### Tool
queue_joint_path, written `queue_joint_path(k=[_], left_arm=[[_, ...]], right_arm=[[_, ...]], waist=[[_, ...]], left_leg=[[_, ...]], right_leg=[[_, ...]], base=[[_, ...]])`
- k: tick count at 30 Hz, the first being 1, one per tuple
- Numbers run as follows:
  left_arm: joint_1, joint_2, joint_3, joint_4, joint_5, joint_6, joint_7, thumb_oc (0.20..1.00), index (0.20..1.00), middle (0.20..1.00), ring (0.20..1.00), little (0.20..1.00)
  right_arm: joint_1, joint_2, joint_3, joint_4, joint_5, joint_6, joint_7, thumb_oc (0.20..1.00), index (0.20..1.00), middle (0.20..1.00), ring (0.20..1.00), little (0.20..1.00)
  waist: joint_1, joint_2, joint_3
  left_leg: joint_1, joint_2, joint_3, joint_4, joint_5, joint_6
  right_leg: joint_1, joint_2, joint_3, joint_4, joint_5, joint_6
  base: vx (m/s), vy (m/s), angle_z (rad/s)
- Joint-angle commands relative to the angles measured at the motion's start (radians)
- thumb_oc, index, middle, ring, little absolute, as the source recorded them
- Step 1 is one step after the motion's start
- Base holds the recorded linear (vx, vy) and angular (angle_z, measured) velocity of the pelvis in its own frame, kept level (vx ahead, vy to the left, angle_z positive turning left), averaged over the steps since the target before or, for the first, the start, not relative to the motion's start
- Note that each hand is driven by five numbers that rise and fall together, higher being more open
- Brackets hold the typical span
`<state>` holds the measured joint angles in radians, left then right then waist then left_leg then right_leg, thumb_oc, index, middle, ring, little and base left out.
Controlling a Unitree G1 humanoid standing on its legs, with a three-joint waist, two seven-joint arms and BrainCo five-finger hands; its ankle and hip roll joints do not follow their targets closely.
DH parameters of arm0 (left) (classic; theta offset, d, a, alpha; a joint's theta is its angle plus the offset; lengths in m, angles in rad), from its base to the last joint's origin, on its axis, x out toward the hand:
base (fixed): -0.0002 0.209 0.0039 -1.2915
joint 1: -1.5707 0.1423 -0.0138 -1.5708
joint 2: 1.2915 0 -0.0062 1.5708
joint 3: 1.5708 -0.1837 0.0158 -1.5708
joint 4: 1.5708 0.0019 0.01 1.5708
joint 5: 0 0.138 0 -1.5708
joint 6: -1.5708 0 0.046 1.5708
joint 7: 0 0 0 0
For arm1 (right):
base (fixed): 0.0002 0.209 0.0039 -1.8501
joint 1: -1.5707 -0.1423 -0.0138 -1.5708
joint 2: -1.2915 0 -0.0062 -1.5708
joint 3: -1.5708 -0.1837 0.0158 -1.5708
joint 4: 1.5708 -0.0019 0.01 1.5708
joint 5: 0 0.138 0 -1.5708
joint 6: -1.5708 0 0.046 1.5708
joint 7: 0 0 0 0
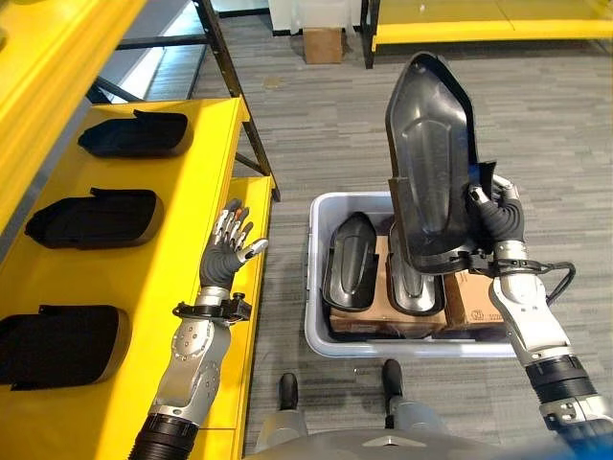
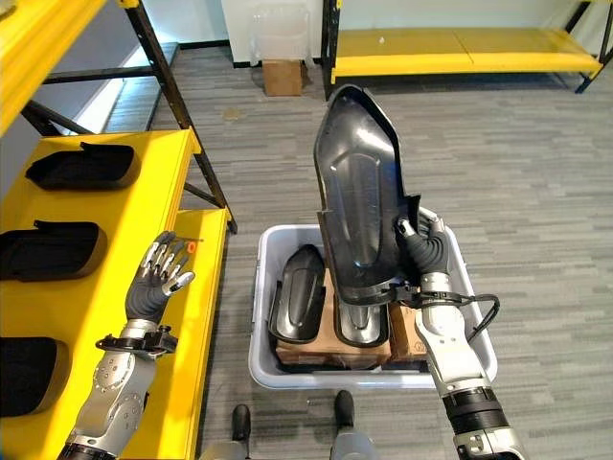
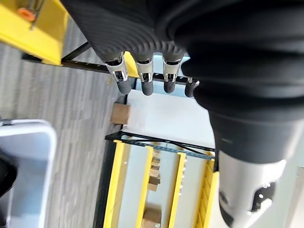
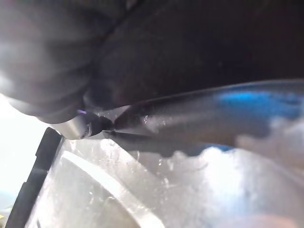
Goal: Move parts from the plastic box to the shelf.
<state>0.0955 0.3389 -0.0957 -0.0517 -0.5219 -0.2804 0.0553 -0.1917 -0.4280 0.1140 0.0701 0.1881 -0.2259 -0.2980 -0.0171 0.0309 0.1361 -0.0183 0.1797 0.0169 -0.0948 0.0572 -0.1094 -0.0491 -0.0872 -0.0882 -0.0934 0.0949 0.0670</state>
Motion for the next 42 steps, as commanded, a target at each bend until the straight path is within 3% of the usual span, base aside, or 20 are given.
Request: queue_joint_path(k=[1, 6, 10, 12, 15, 18, 19, 20, 22, 24, 26, 27, 29, 31, 32, 37, 39, 42], left_arm=[[-0.056, 0.002, 0.006, 0.015, 0.017, -0.058, 0.030, 1.000, 1.000, 1.000, 1.000, 1.000], [-0.015, -0.005, 0.017, 0.007, 0.025, -0.048, 0.018, 1.000, 1.000, 1.000, 1.000, 1.000], [0.046, -0.011, 0.009, -0.004, -0.004, -0.033, -0.008, 1.000, 1.000, 1.000, 1.000, 1.000], [0.005, -0.005, -0.027, 0.008, -0.012, -0.032, -0.009, 1.000, 1.000, 1.000, 1.000, 1.000], [-0.036, -0.005, -0.050, 0.022, -0.017, -0.044, -0.005, 1.000, 1.000, 1.000, 1.000, 1.000], [-0.050, -0.001, -0.059, 0.018, -0.012, -0.046, -0.011, 1.000, 1.000, 1.000, 1.000, 1.000], [-0.054, -0.004, -0.059, 0.013, -0.007, -0.046, -0.012, 1.000, 1.000, 1.000, 1.000, 1.000], [-0.054, -0.004, -0.059, 0.012, -0.007, -0.045, -0.012, 1.000, 1.000, 1.000, 1.000, 1.000], [-0.079, -0.020, -0.076, 0.027, -0.006, -0.032, -0.012, 1.000, 1.000, 1.000, 1.000, 1.000], [-0.107, -0.031, -0.101, 0.043, -0.010, -0.033, -0.017, 1.000, 1.000, 1.000, 1.000, 1.000], [-0.139, -0.031, -0.129, 0.037, 0.001, -0.033, -0.033, 1.000, 1.000, 1.000, 1.000, 1.000], [-0.161, -0.029, -0.142, 0.027, -0.001, -0.032, -0.040, 1.000, 1.000, 1.000, 1.000, 1.000], [-0.176, -0.023, -0.157, 0.024, 0.005, -0.034, -0.050, 1.000, 1.000, 1.000, 1.000, 1.000], [-0.166, -0.016, -0.152, 0.019, 0.017, -0.035, -0.051, 1.000, 1.000, 1.000, 1.000, 1.000], [-0.164, -0.014, -0.154, 0.017, 0.017, -0.034, -0.051, 1.000, 1.000, 1.000, 1.000, 1.000], [-0.087, 0.003, -0.081, 0.004, 0.031, -0.018, -0.056, 1.000, 1.000, 1.000, 1.000, 1.000], [-0.048, 0.012, -0.050, -0.002, 0.055, -0.010, -0.062, 1.000, 1.000, 1.000, 1.000, 1.000], [-0.015, 0.016, -0.027, -0.009, 0.070, -0.011, -0.068, 1.000, 1.000, 1.000, 1.000, 1.000]], right_arm=[[-0.067, 0.012, -0.001, -0.031, 0.085, -0.107, 0.036, 0.200, 0.200, 0.200, 0.200, 0.200], [-0.050, 0.005, 0.049, -0.085, 0.023, -0.088, 0.065, 0.200, 0.200, 0.200, 0.200, 0.200], [-0.182, 0.008, 0.093, -0.084, 0.054, -0.101, 0.067, 0.200, 0.200, 0.200, 0.200, 0.200], [-0.243, -0.011, 0.102, -0.080, 0.029, -0.102, 0.036, 0.200, 0.200, 0.200, 0.200, 0.200], [-0.278, -0.025, 0.119, -0.072, -0.004, -0.096, 0.011, 0.200, 0.200, 0.200, 0.200, 0.200], [-0.285, -0.009, 0.127, -0.051, -0.029, -0.091, 0.015, 0.200, 0.200, 0.200, 0.200, 0.200], [-0.278, -0.003, 0.123, -0.050, -0.024, -0.092, 0.019, 0.200, 0.200, 0.200, 0.200, 0.200], [-0.278, -0.003, 0.122, -0.050, -0.023, -0.092, 0.019, 0.200, 0.200, 0.200, 0.200, 0.200], [-0.200, -0.029, 0.064, -0.079, -0.043, -0.083, 0.015, 0.200, 0.200, 0.200, 0.200, 0.200], [-0.125, -0.059, 0.006, -0.103, -0.054, -0.079, 0.008, 0.200, 0.200, 0.200, 0.200, 0.200], [-0.044, -0.079, -0.066, -0.132, -0.059, -0.086, -0.005, 0.200, 0.200, 0.200, 0.200, 0.200], [0.001, -0.086, -0.105, -0.150, -0.063, -0.090, -0.012, 0.200, 0.200, 0.200, 0.200, 0.200], [0.051, -0.086, -0.142, -0.149, -0.070, -0.087, -0.020, 0.200, 0.200, 0.200, 0.200, 0.200], [0.091, -0.073, -0.169, -0.145, -0.082, -0.080, -0.022, 0.200, 0.200, 0.200, 0.200, 0.200], [0.095, -0.071, -0.171, -0.147, -0.083, -0.080, -0.022, 0.200, 0.200, 0.200, 0.200, 0.200], [0.160, -0.018, -0.217, -0.135, -0.091, -0.061, -0.019, 0.200, 0.200, 0.200, 0.200, 0.200], [0.185, 0.009, -0.221, -0.128, -0.084, -0.057, -0.004, 0.200, 0.200, 0.200, 0.200, 0.200], [0.208, 0.026, -0.220, -0.114, -0.079, -0.049, 0.009, 0.200, 0.200, 0.200, 0.200, 0.200]], waist=[[0.028, -0.008, -0.090], [0.051, -0.003, -0.107], [0.124, 0.010, -0.079], [0.121, 0.005, -0.042], [0.113, -0.015, -0.011], [0.121, -0.031, -0.017], [0.112, -0.036, -0.023], [0.108, -0.039, -0.024], [0.039, -0.008, -0.055], [0.001, 0.020, -0.066], [-0.027, 0.032, -0.066], [-0.052, 0.033, -0.064], [-0.059, 0.036, -0.060], [-0.053, 0.037, -0.059], [-0.054, 0.034, -0.060], [-0.014, -0.017, -0.058], [0.008, -0.043, -0.058], [0.023, -0.055, -0.061]], left_leg=[[0.072, 0.050, -0.028, 0.036, -0.035, -0.023], [0.066, 0.079, -0.097, 0.059, -0.003, -0.035], [0.017, 0.117, -0.187, 0.055, 0.103, -0.067], [-0.075, 0.078, -0.101, 0.120, 0.127, -0.047], [-0.087, 0.051, -0.031, 0.293, 0.059, -0.026], [-0.019, -0.001, -0.115, 0.486, -0.005, -0.015], [0.003, -0.008, -0.117, 0.565, -0.017, -0.008], [-0.005, -0.013, -0.121, 0.569, -0.014, -0.006], [0.112, 0.101, -0.014, 0.441, 0.011, -0.004], [0.183, 0.142, 0.033, 0.319, 0.048, -0.025], [0.175, 0.148, 0.100, 0.239, 0.026, -0.033], [0.176, 0.173, 0.176, 0.217, 0.011, -0.048], [0.192, 0.174, 0.237, 0.166, -0.006, -0.061], [0.217, 0.159, 0.256, 0.117, -0.042, -0.058], [0.218, 0.156, 0.255, 0.116, -0.043, -0.055], [0.182, 0.068, 0.227, 0.113, -0.157, -0.009], [0.165, 0.026, 0.200, 0.108, -0.181, 0.009], [0.155, 0.000, 0.180, 0.090, -0.185, 0.019]], right_leg=[[-0.008, -0.027, -0.025, 0.136, -0.109, 0.041], [0.047, 0.013, -0.062, 0.138, -0.147, 0.008], [0.083, 0.074, -0.128, 0.106, -0.162, -0.028], [0.064, 0.041, -0.190, 0.099, -0.151, -0.031], [0.022, 0.004, -0.215, 0.114, -0.123, -0.037], [-0.017, -0.009, -0.227, 0.130, -0.110, -0.043], [-0.029, -0.013, -0.242, 0.138, -0.111, -0.047], [-0.032, -0.018, -0.246, 0.139, -0.109, -0.046], [-0.065, -0.022, -0.321, 0.187, -0.136, -0.039], [-0.092, -0.043, -0.365, 0.229, -0.141, -0.029], [-0.102, -0.079, -0.411, 0.248, -0.131, -0.012], [-0.108, -0.105, -0.427, 0.261, -0.133, 0.004], [-0.107, -0.135, -0.457, 0.268, -0.117, 0.020], [-0.102, -0.165, -0.484, 0.283, -0.094, 0.040], [-0.100, -0.169, -0.485, 0.284, -0.092, 0.043], [-0.059, -0.275, -0.517, 0.252, 0.007, 0.107], [-0.029, -0.306, -0.536, 0.229, 0.043, 0.131], [-0.007, -0.326, -0.557, 0.212, 0.067, 0.146]], base=[[0.00, -0.088, 0.35], [-0.01, -0.126, 0.41], [-0.10, -0.233, 0.48], [-0.29, -0.034, 0.65], [-0.21, -0.071, 1.11], [-0.12, -0.054, 0.16], [-0.09, -0.033, 0.12], [-0.09, 0.029, 0.12], [-0.06, 0.144, 0.44], [-0.06, 0.179, 0.97], [-0.07, 0.152, 0.95], [-0.03, 0.150, 1.21], [-0.03, 0.155, 1.48], [-0.02, 0.129, 0.72], [0.00, 0.148, 0.32], [0.00, 0.160, 0.25], [0.00, 0.138, 0.42], [0.00, 0.090, 0.38]])
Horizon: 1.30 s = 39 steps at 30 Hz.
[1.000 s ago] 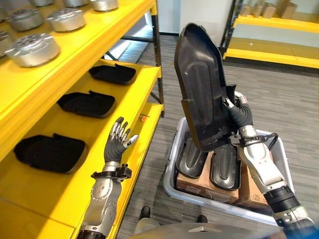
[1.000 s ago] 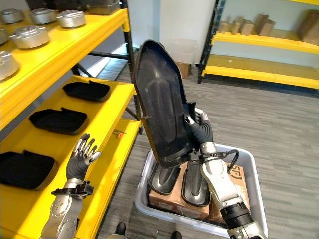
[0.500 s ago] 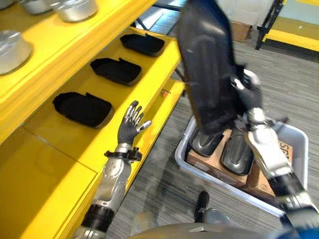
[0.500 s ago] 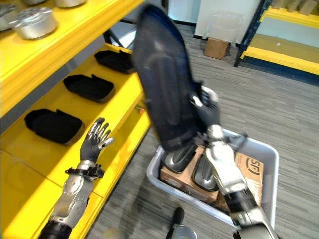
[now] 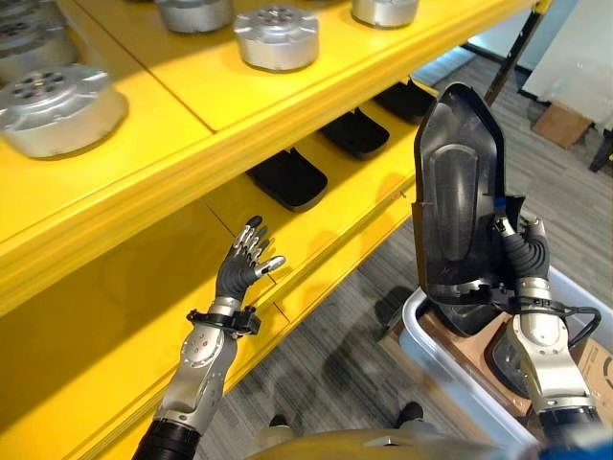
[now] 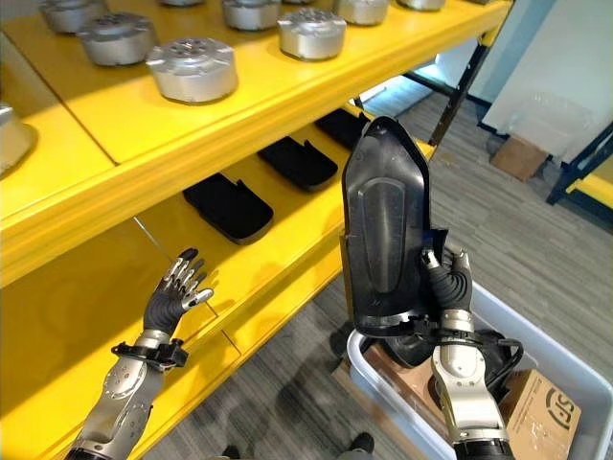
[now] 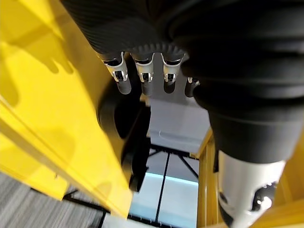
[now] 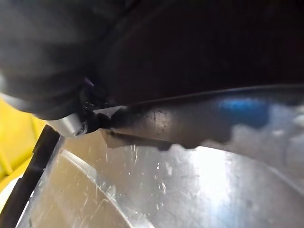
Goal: Move parts from the plastic box to the shelf.
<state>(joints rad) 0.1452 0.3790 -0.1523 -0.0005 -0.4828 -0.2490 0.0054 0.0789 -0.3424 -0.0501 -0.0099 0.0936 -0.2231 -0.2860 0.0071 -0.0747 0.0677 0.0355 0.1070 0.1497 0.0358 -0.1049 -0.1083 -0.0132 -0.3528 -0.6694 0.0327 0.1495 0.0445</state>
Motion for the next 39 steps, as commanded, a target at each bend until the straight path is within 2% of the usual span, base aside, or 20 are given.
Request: queue_joint_path(k=[1, 4, 8, 12, 13, 15, 16, 17, 18, 19, 20, 22, 24, 31, 39], left_arm=[[-0.044, -0.025, 0.044, -0.062, 0.031, -0.037, -0.022, 1.000, 1.000, 1.000, 1.000, 1.000], [0.017, -0.017, 0.109, -0.068, 0.046, -0.033, -0.020, 1.000, 1.000, 1.000, 1.000, 1.000], [0.062, -0.018, 0.178, -0.068, 0.052, -0.035, -0.008, 1.000, 1.000, 1.000, 1.000, 1.000], [0.072, -0.002, 0.196, -0.081, 0.054, -0.036, -0.014, 1.000, 1.000, 1.000, 1.000, 1.000], [0.072, 0.006, 0.201, -0.086, 0.061, -0.039, -0.017, 1.000, 1.000, 1.000, 1.000, 1.000], [0.068, 0.017, 0.201, -0.082, 0.068, -0.042, -0.014, 1.000, 1.000, 1.000, 1.000, 1.000], [0.055, 0.028, 0.189, -0.080, 0.067, -0.041, -0.011, 1.000, 1.000, 1.000, 1.000, 1.000], [0.037, 0.036, 0.173, -0.074, 0.064, -0.044, -0.017, 1.000, 1.000, 1.000, 1.000, 1.000], [0.031, 0.038, 0.161, -0.065, 0.060, -0.045, -0.023, 1.000, 1.000, 1.000, 1.000, 1.000], [0.030, 0.037, 0.143, -0.059, 0.057, -0.040, -0.032, 1.000, 1.000, 1.000, 1.000, 1.000], [0.034, 0.034, 0.138, -0.062, 0.064, -0.036, -0.043, 1.000, 1.000, 1.000, 1.000, 1.000], [0.040, 0.028, 0.125, -0.072, 0.064, -0.035, -0.050, 1.000, 1.000, 1.000, 1.000, 1.000], [0.050, 0.015, 0.115, -0.074, 0.049, -0.037, -0.055, 1.000, 1.000, 1.000, 1.000, 1.000], [0.086, 0.003, 0.118, -0.086, 0.020, -0.027, -0.055, 1.000, 1.000, 1.000, 1.000, 1.000], [0.095, -0.011, 0.101, -0.083, 0.006, -0.014, -0.073, 1.000, 1.000, 1.000, 1.000, 1.000]], right_arm=[[-0.045, -0.047, -0.054, -0.024, 0.028, -0.048, 0.009, 0.200, 0.200, 0.200, 0.200, 0.200], [-0.025, -0.033, -0.031, 0.015, 0.045, -0.033, 0.044, 0.200, 0.200, 0.200, 0.200, 0.200], [-0.064, -0.023, 0.021, 0.047, 0.061, -0.023, 0.071, 0.200, 0.200, 0.200, 0.200, 0.200], [-0.078, -0.021, 0.030, 0.058, 0.070, -0.019, 0.077, 0.200, 0.200, 0.200, 0.200, 0.200], [-0.071, -0.016, 0.027, 0.054, 0.070, -0.016, 0.080, 0.200, 0.200, 0.200, 0.200, 0.200], [-0.062, -0.011, 0.029, 0.056, 0.072, -0.012, 0.088, 0.200, 0.200, 0.200, 0.200, 0.200], [-0.056, -0.009, 0.035, 0.052, 0.087, -0.012, 0.097, 0.200, 0.200, 0.200, 0.200, 0.200], [-0.044, -0.013, 0.029, 0.048, 0.103, -0.018, 0.114, 0.200, 0.200, 0.200, 0.200, 0.200], [-0.029, -0.019, 0.024, 0.041, 0.113, -0.017, 0.122, 0.200, 0.200, 0.200, 0.200, 0.200], [0.001, -0.035, 0.020, 0.027, 0.125, -0.017, 0.142, 0.200, 0.200, 0.200, 0.200, 0.200], [0.022, -0.039, 0.013, 0.022, 0.130, -0.018, 0.152, 0.200, 0.200, 0.200, 0.200, 0.200], [0.053, -0.046, 0.006, 0.010, 0.130, -0.023, 0.175, 0.200, 0.200, 0.200, 0.200, 0.200], [0.077, -0.042, -0.005, 0.010, 0.145, -0.031, 0.185, 0.200, 0.200, 0.200, 0.200, 0.200], [0.095, -0.043, -0.037, 0.003, 0.158, -0.042, 0.174, 0.200, 0.200, 0.200, 0.200, 0.200], [0.097, -0.048, -0.058, -0.008, 0.166, -0.052, 0.168, 0.200, 0.200, 0.200, 0.200, 0.200]], waist=[[0.009, 0.044, 0.004], [0.054, 0.024, 0.009], [0.131, -0.009, 0.022], [0.149, -0.013, 0.033], [0.146, -0.007, 0.034], [0.132, 0.002, 0.033], [0.085, 0.010, 0.043], [0.036, 0.015, 0.044], [0.005, 0.016, 0.040], [-0.014, 0.020, 0.038], [-0.029, 0.021, 0.038], [-0.048, 0.009, 0.047], [-0.051, -0.004, 0.035], [-0.036, -0.010, -0.006], [-0.030, 0.005, -0.031]], left_leg=[[0.096, 0.057, 0.031, -0.061, -0.018, 0.023], [0.067, 0.025, -0.039, -0.094, 0.000, 0.033], [0.012, -0.021, -0.102, -0.022, -0.037, 0.060], [-0.030, -0.058, -0.117, 0.053, -0.073, 0.076], [-0.039, -0.080, -0.129, 0.062, -0.082, 0.086], [-0.032, -0.096, -0.142, 0.052, -0.080, 0.100], [-0.025, -0.118, -0.160, 0.039, -0.056, 0.120], [-0.019, -0.122, -0.200, 0.034, -0.049, 0.129], [-0.017, -0.127, -0.224, 0.028, -0.039, 0.135], [-0.008, -0.124, -0.236, 0.016, -0.031, 0.134], [-0.003, -0.130, -0.261, 0.013, -0.027, 0.136], [-0.014, -0.149, -0.307, 0.004, -0.006, 0.139], [-0.022, -0.148, -0.328, 0.001, 0.004, 0.133], [-0.018, -0.113, -0.337, -0.015, 0.020, 0.106], [0.001, -0.077, -0.362, -0.040, 0.037, 0.079]], right_leg=[[-0.028, -0.070, 0.010, 0.071, 0.029, 0.179], [0.017, -0.094, -0.048, 0.048, 0.063, 0.196], [0.046, -0.123, -0.061, 0.028, 0.107, 0.211], [0.054, -0.152, -0.052, 0.012, 0.150, 0.217], [0.057, -0.167, -0.038, 0.014, 0.173, 0.217], [0.052, -0.179, -0.005, 0.038, 0.178, 0.217], [-0.004, -0.163, 0.141, 0.094, 0.154, 0.186], [-0.054, -0.072, 0.361, 0.120, 0.093, 0.156], [-0.084, 0.018, 0.509, 0.136, 0.035, 0.135], [-0.099, 0.107, 0.607, 0.131, -0.056, 0.116], [-0.098, 0.149, 0.655, 0.128, -0.088, 0.109], [-0.125, 0.215, 0.716, 0.089, -0.091, 0.092], [-0.076, 0.215, 0.718, 0.048, -0.111, 0.090], [-0.030, 0.213, 0.660, 0.000, -0.118, 0.077], [0.017, 0.228, 0.615, -0.028, -0.143, 0.057]], base=[[-0.01, 0.087, 0.49], [0.01, 0.086, 0.77], [0.01, 0.112, 0.80], [-0.02, 0.157, 0.20], [0.02, 0.300, 0.10], [0.03, 0.313, 0.51], [0.04, 0.310, 0.47], [0.06, 0.298, 0.40], [0.11, 0.171, 1.16], [0.09, 0.114, 1.21], [0.06, 0.057, 0.78], [0.00, -0.092, 0.37], [0.00, -0.170, 1.05], [0.03, -0.128, 0.29], [0.01, -0.091, 0.24]])
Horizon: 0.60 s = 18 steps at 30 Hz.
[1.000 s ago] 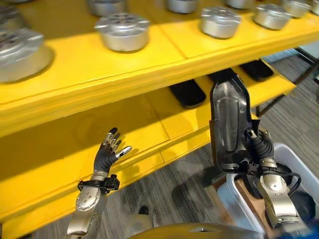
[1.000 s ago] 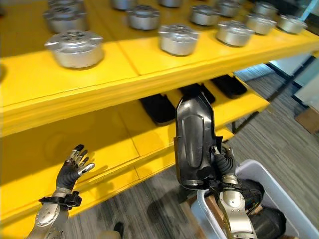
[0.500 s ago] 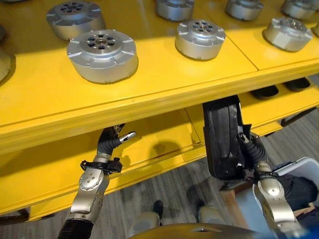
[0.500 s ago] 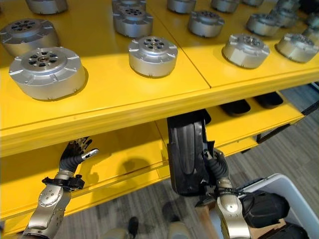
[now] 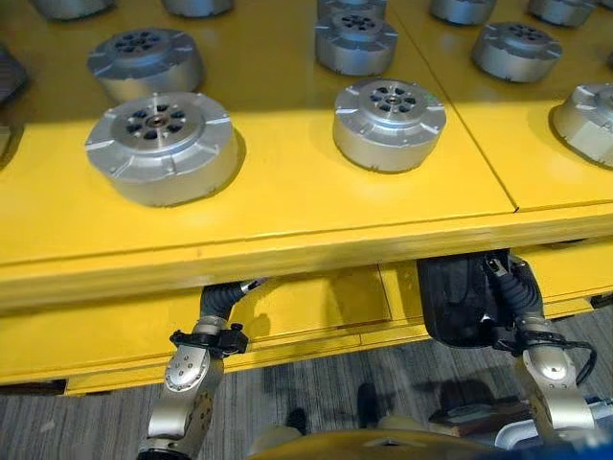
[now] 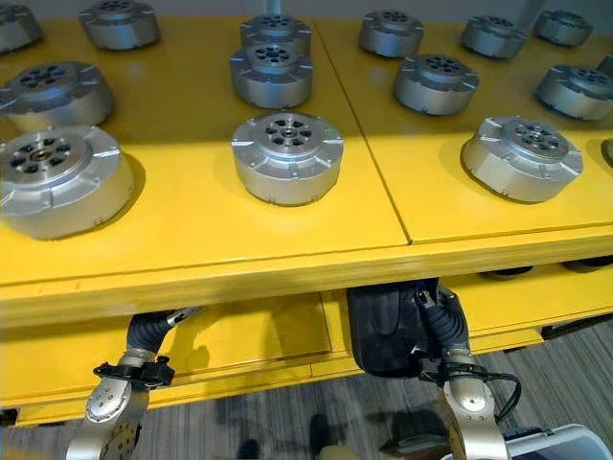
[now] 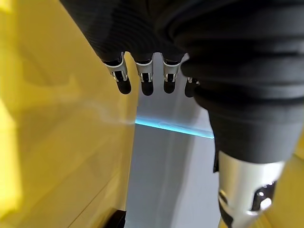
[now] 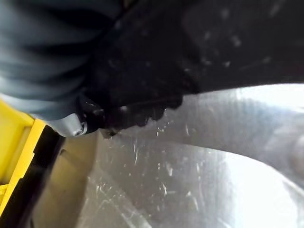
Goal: Move parts from the plastic box to the shelf.
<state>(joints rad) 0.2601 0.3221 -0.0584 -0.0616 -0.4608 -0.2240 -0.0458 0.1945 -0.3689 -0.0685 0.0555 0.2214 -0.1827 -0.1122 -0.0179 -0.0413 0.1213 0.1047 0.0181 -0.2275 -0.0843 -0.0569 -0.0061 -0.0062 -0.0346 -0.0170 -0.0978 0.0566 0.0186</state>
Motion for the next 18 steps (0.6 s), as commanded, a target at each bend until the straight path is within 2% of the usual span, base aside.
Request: queue_joint_path(k=[1, 9, 11, 12, 13, 14, 16, 17, 18], left_arm=[[-0.021, 0.044, 0.005, -0.020, -0.020, -0.038, -0.023, 1.000, 1.000, 1.000, 1.000, 1.000], [-0.046, 0.033, -0.044, 0.000, -0.053, -0.027, -0.026, 1.000, 1.000, 1.000, 1.000, 1.000], [-0.064, 0.033, -0.065, 0.006, -0.058, -0.024, -0.026, 1.000, 1.000, 1.000, 1.000, 1.000], [-0.136, 0.031, -0.108, 0.026, -0.078, -0.023, -0.016, 1.000, 1.000, 1.000, 1.000, 1.000], [-0.139, 0.031, -0.108, 0.027, -0.078, -0.023, -0.016, 1.000, 1.000, 1.000, 1.000, 1.000], [-0.143, 0.028, -0.112, 0.024, -0.086, -0.022, -0.016, 1.000, 1.000, 1.000, 1.000, 1.000], [-0.136, 0.030, -0.111, 0.017, -0.097, -0.025, -0.015, 1.000, 1.000, 1.000, 1.000, 1.000], [-0.135, 0.030, -0.111, 0.017, -0.097, -0.025, -0.015, 1.000, 1.000, 1.000, 1.000, 1.000], [-0.141, 0.032, -0.118, 0.015, -0.099, -0.017, -0.009, 1.000, 1.000, 1.000, 1.000, 1.000]], right_arm=[[-0.024, -0.025, -0.036, -0.077, 0.039, -0.094, -0.004, 0.200, 0.200, 0.200, 0.200, 0.200], [-0.146, -0.072, 0.047, -0.097, 0.057, -0.111, 0.003, 0.200, 0.200, 0.200, 0.200, 0.200], [-0.180, -0.084, 0.060, -0.100, 0.066, -0.119, -0.007, 0.200, 0.200, 0.200, 0.200, 0.200], [-0.242, -0.108, 0.073, -0.100, 0.066, -0.125, -0.038, 0.200, 0.200, 0.200, 0.200, 0.200], [-0.244, -0.108, 0.072, -0.100, 0.066, -0.125, -0.038, 0.200, 0.200, 0.200, 0.200, 0.200], [-0.263, -0.111, 0.081, -0.105, 0.059, -0.124, -0.045, 0.200, 0.200, 0.200, 0.200, 0.200], [-0.293, -0.095, 0.112, -0.099, 0.056, -0.118, -0.046, 0.200, 0.200, 0.200, 0.200, 0.200], [-0.293, -0.095, 0.113, -0.099, 0.056, -0.118, -0.046, 0.200, 0.200, 0.200, 0.200, 0.200], [-0.319, -0.087, 0.125, -0.093, 0.057, -0.112, -0.056, 0.200, 0.200, 0.200, 0.200, 0.200]], waist=[[-0.002, -0.027, -0.086], [0.048, -0.016, -0.063], [0.057, -0.016, -0.038], [0.045, -0.015, 0.024], [0.043, -0.015, 0.024], [0.034, -0.014, 0.032], [0.042, 0.001, 0.039], [0.043, 0.001, 0.040], [0.045, 0.018, 0.045]], left_leg=[[-0.069, 0.016, 0.012, 0.081, -0.010, -0.027], [-0.090, 0.053, -0.078, 0.092, 0.020, -0.067], [-0.124, 0.041, -0.113, 0.123, 0.029, -0.074], [-0.224, 0.041, -0.058, 0.262, 0.010, -0.085], [-0.229, 0.038, -0.059, 0.263, 0.014, -0.084], [-0.223, 0.082, -0.005, 0.276, 0.005, -0.087], [-0.208, 0.127, -0.027, 0.250, 0.026, -0.098], [-0.206, 0.127, -0.026, 0.249, 0.026, -0.098], [-0.212, 0.161, -0.014, 0.223, 0.053, -0.104]], right_leg=[[0.012, -0.088, -0.041, 0.104, -0.055, 0.080], [0.039, -0.044, -0.115, 0.120, -0.104, 0.041], [0.037, -0.041, -0.135, 0.131, -0.112, 0.031], [0.005, -0.065, -0.182, 0.199, -0.132, 0.018], [0.001, -0.068, -0.183, 0.199, -0.128, 0.019], [-0.008, -0.077, -0.193, 0.219, -0.129, 0.021], [-0.013, -0.074, -0.178, 0.238, -0.139, 0.032], [-0.013, -0.074, -0.178, 0.239, -0.139, 0.032], [-0.020, -0.090, -0.190, 0.271, -0.148, 0.042]], base=[[0.00, -0.072, 0.04], [-0.02, -0.123, 0.24], [-0.16, -0.096, 0.68], [-0.25, -0.023, 1.23], [-0.24, 0.039, 1.55], [-0.03, 0.071, 1.38], [0.00, 0.082, 0.65], [0.01, 0.124, -0.08], [0.01, 0.140, -0.23]])
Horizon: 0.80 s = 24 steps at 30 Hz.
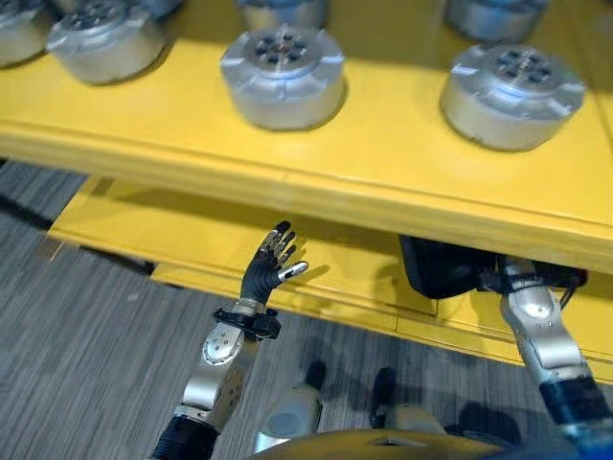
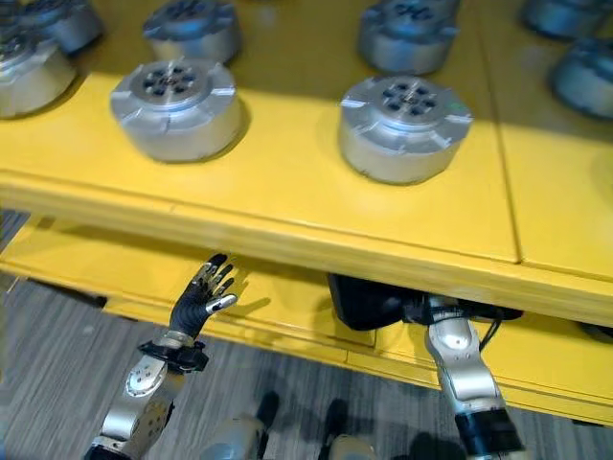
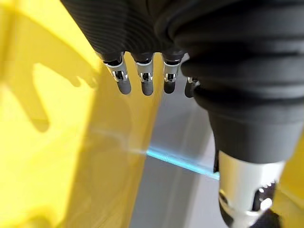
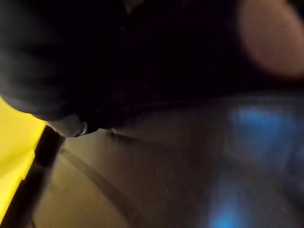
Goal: Move parts from the plastic box to the shelf.
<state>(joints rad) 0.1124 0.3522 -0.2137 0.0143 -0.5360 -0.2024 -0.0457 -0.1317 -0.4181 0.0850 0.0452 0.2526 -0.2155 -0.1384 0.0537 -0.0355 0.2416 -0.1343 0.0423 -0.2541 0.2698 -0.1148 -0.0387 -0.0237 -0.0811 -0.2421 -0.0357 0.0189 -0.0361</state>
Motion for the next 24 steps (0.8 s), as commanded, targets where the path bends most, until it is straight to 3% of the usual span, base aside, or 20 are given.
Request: queue_joint_path(k=[1, 3, 6, 9, 17, 24], left_arm=[[0.001, 0.002, 0.035, -0.061, -0.023, -0.035, -0.007, 1.000, 1.000, 1.000, 1.000, 1.000], [-0.013, 0.008, 0.022, -0.056, -0.023, -0.036, -0.005, 1.000, 1.000, 1.000, 1.000, 1.000], [-0.021, 0.030, 0.022, -0.061, -0.022, -0.036, -0.001, 1.000, 1.000, 1.000, 1.000, 1.000], [-0.020, 0.049, 0.025, -0.064, -0.023, -0.033, 0.012, 1.000, 1.000, 1.000, 1.000, 1.000], [-0.055, 0.092, 0.001, -0.087, -0.041, -0.028, 0.052, 1.000, 1.000, 1.000, 1.000, 1.000], [-0.081, 0.134, -0.027, -0.119, -0.058, -0.037, 0.072, 1.000, 1.000, 1.000, 1.000, 1.000]], right_arm=[[-0.005, -0.034, -0.026, -0.075, 0.028, -0.078, -0.035, 0.200, 0.200, 0.200, 0.200, 0.200], [-0.047, -0.020, -0.008, -0.062, 0.041, -0.079, -0.047, 0.200, 0.200, 0.200, 0.200, 0.200], [-0.118, 0.003, 0.021, -0.038, 0.049, -0.069, -0.069, 0.200, 0.200, 0.200, 0.200, 0.200], [-0.210, 0.030, 0.071, -0.002, 0.074, -0.058, -0.076, 0.200, 0.200, 0.200, 0.200, 0.200], [-0.468, 0.114, 0.158, 0.208, 0.146, -0.032, -0.156, 0.200, 0.200, 0.200, 0.200, 0.200], [-0.745, 0.086, 0.172, 0.431, 0.184, -0.009, -0.220, 0.200, 0.200, 0.200, 0.200, 0.200]], waist=[[-0.028, 0.018, -0.070], [-0.023, 0.029, -0.060], [0.000, 0.013, -0.020], [0.029, 0.002, -0.006], [0.076, -0.014, 0.029], [0.102, 0.001, 0.084]], left_leg=[[0.027, 0.139, 0.023, -0.141, 0.119, -0.071], [0.027, 0.135, 0.042, -0.144, 0.106, -0.070], [-0.005, 0.078, 0.070, -0.049, 0.052, -0.060], [-0.023, 0.051, 0.089, 0.006, 0.007, -0.049], [-0.119, 0.026, 0.093, 0.132, -0.049, -0.037], [-0.203, 0.022, 0.088, 0.223, -0.073, -0.034]], right_leg=[[-0.007, -0.053, 0.025, 0.232, -0.115, 0.099], [-0.014, -0.079, 0.003, 0.275, -0.128, 0.110], [0.000, -0.134, -0.007, 0.292, -0.125, 0.124], [-0.003, -0.166, 0.011, 0.297, -0.118, 0.143], [-0.079, -0.195, 0.041, 0.365, -0.127, 0.157], [-0.170, -0.195, 0.063, 0.458, -0.146, 0.150]], base=[[0.04, 0.196, -0.07], [0.04, 0.175, 0.11], [0.04, 0.184, 0.15], [0.07, 0.182, 0.08], [-0.02, 0.072, 0.01], [-0.07, 0.030, -0.10]])
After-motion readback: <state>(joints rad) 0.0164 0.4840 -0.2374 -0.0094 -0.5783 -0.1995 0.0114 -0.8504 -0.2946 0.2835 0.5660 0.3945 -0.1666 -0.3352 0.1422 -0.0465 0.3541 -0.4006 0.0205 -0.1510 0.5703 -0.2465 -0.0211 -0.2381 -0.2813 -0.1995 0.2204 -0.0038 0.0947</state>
